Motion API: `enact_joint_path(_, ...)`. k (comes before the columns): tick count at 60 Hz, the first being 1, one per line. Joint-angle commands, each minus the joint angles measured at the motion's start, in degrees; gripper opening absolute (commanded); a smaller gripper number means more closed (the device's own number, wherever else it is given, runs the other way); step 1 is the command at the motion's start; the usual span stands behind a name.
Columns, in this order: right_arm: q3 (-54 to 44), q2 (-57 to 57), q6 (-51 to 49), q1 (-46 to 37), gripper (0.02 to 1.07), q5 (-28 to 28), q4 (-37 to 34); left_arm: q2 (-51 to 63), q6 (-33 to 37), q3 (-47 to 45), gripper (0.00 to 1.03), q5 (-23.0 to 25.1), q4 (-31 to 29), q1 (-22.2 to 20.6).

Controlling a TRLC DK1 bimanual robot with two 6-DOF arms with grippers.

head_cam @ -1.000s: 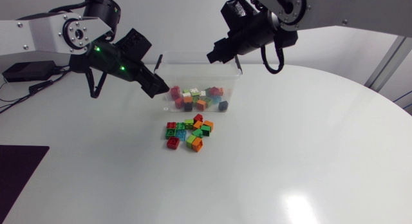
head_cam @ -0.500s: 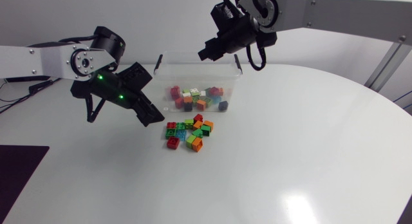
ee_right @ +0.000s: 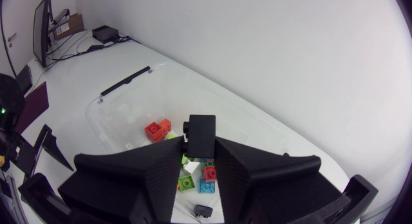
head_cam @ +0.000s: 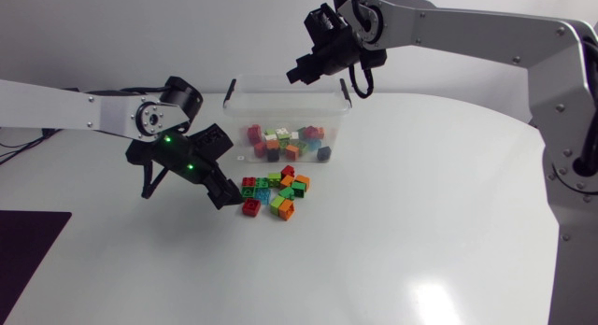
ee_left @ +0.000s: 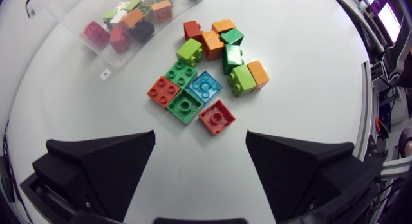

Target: Place the duplo bricks in the container

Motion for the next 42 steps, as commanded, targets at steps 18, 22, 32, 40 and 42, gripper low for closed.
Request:
enact_joint_path(18,8.0,5.6,0.6,-1.5,1.03,0.5,-3.3,3.4,-15.0,0.4,0.96,-5.3,-0.2,-6.2)
enact_joint_path(22,7.4,4.7,0.7,-1.3,1.03,0.8,-3.3,4.0,-17.3,0.5,0.94,-7.1,0.5,-6.7)
enact_joint_path(32,2.6,0.3,1.6,-0.6,1.03,2.0,-3.3,5.8,-21.8,0.6,0.94,-12.5,2.5,-8.2)
enact_joint_path(40,-4.9,-5.1,2.4,0.5,1.03,4.2,-1.9,7.2,-24.8,1.2,0.93,-14.2,3.5,-8.9)
enact_joint_path(42,-6.9,-6.4,2.7,0.8,1.03,4.7,-1.9,7.5,-25.2,1.3,0.92,-14.2,3.5,-9.0)
